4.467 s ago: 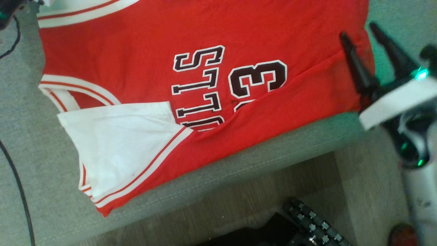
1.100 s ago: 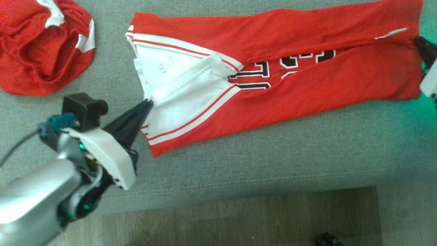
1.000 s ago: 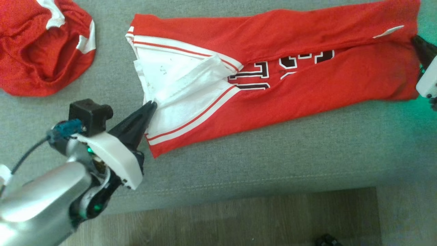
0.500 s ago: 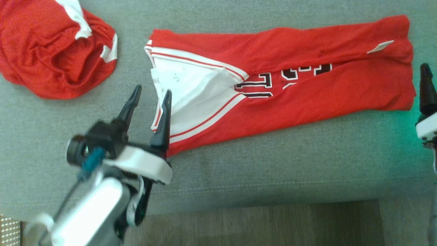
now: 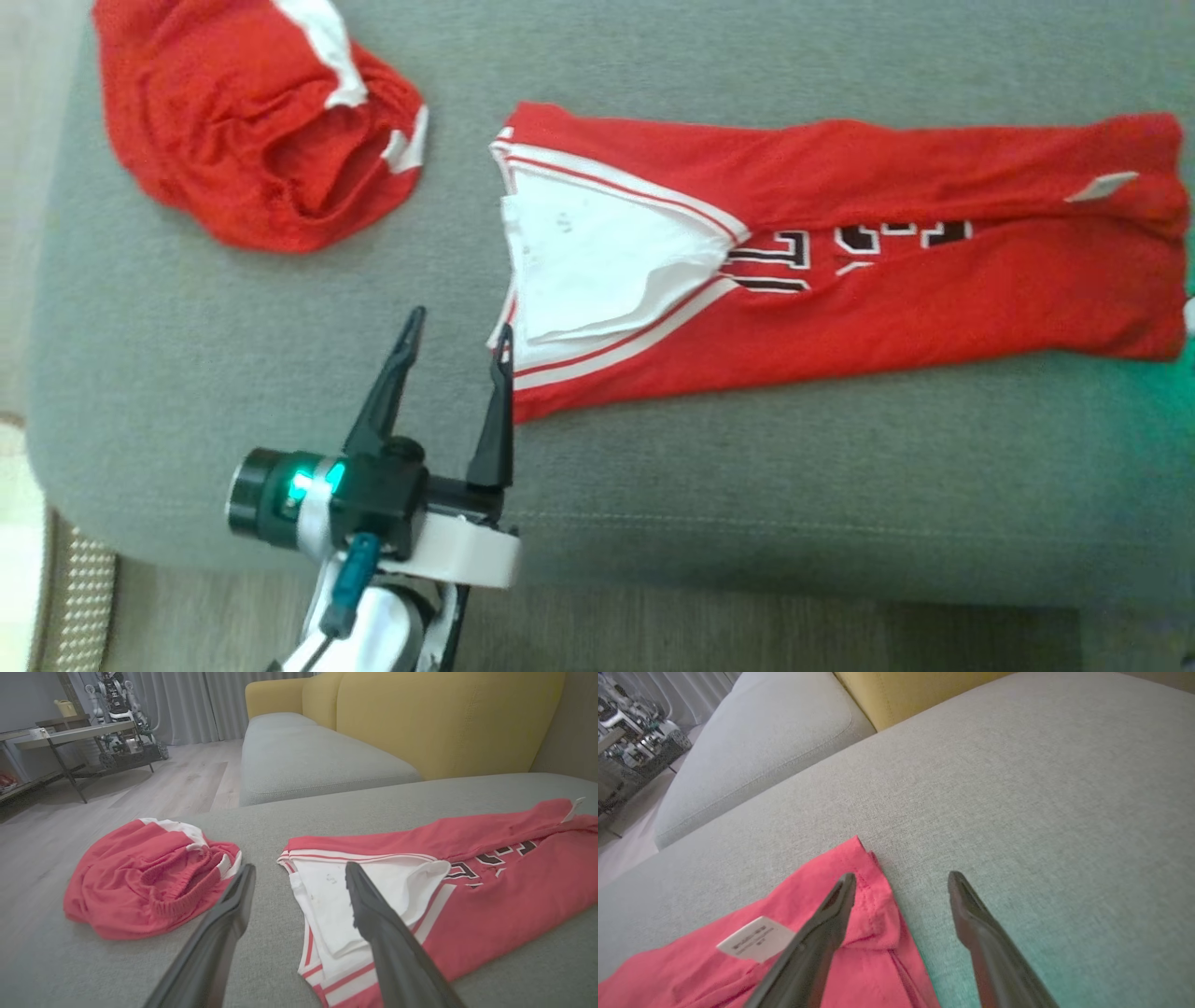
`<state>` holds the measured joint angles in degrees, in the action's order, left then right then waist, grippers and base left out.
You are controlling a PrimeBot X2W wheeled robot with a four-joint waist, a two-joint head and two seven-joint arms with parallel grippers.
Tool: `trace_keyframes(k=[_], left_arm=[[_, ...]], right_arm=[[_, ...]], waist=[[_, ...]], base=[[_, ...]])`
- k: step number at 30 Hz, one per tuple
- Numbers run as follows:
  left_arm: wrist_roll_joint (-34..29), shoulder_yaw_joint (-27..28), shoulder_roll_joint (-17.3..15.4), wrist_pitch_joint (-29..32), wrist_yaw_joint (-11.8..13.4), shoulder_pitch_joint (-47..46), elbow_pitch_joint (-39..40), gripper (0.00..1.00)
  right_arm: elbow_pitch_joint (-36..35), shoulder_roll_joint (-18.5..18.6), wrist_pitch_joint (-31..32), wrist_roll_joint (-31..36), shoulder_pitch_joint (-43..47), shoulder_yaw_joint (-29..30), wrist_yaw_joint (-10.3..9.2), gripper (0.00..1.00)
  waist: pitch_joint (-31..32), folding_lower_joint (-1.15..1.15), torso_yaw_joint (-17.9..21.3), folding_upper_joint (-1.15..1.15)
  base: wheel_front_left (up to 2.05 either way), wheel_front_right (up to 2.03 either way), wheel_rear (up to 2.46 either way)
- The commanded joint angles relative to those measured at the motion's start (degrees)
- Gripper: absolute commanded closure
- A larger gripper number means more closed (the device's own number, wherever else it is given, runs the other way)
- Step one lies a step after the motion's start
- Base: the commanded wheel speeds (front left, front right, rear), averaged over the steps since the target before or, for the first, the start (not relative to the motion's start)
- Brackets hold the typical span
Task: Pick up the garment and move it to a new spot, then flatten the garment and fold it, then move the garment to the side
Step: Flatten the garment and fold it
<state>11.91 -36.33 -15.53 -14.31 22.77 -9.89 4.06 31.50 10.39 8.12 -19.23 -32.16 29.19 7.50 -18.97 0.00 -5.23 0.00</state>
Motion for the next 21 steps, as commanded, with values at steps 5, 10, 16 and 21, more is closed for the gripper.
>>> trace_keyframes(k=[5,10,16,21], left_arm=[[-3.2,2.9,2.6,-0.7,-2.0,0.5,1.0,0.00],[-4.6,3.7,4.5,-0.7,-3.2,1.7,0.3,0.00],[-5.8,4.9,5.9,-0.7,-4.3,3.1,-0.5,0.00],[-6.5,6.0,6.5,-0.7,-5.4,3.7,-0.7,0.00]], right_arm=[[8.9,4.2,3.3,8.3,-5.2,2.9,-0.01,0.00],[13.0,3.5,7.5,9.4,-4.8,2.3,-0.01,0.00],[13.6,3.7,10.8,6.5,-2.7,-0.5,-0.01,1.00],[12.0,5.1,9.6,4.7,-2.0,-2.3,-0.01,1.00]], waist=[[0.2,0.00,-3.9,0.00],[0.5,0.00,-5.1,0.00],[1.5,0.00,-4.8,0.00],[2.4,0.00,-3.5,0.00]], base=[[0.00,0.00,0.00],[0.00,0.00,0.00],[0.00,0.00,0.00],[0.00,0.00,0.00]])
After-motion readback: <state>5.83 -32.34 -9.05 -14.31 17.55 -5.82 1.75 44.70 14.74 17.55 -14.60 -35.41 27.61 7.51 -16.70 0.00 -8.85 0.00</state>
